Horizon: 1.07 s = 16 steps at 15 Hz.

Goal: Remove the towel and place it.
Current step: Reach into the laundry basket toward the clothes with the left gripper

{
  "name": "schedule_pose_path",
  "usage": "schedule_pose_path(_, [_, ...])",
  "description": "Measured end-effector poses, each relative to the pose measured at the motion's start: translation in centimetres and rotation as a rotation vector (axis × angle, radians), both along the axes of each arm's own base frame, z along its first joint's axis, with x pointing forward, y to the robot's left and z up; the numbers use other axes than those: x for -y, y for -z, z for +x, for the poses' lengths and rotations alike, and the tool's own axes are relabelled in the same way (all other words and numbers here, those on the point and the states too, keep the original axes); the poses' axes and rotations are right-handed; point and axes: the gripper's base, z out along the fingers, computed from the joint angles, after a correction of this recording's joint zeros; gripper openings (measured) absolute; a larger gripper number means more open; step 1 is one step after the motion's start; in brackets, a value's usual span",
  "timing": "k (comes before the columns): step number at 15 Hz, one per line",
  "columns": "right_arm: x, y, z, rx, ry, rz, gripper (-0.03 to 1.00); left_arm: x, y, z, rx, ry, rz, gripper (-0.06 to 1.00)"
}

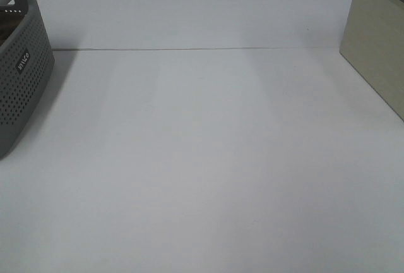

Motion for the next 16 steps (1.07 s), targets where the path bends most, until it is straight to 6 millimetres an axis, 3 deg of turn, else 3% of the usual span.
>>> schedule_pose_path(9, [0.00, 0.00, 0.00, 0.000, 0.000, 0.000, 0.76, -0.01, 0.00, 0.00, 0.001, 0.003, 0.009, 0.71])
schedule_pose_path(12, [0.00, 0.00, 0.00, 0.000, 0.000, 0.000, 0.76, -0.48, -0.02, 0.03, 0.006, -0.012, 0.094, 0.95])
schedule_pose_path(16, [0.00, 0.00, 0.00, 0.000, 0.000, 0.000, 0.76, -0.41, 0.07, 0.06, 0.003, -0.004, 0.093, 0.99])
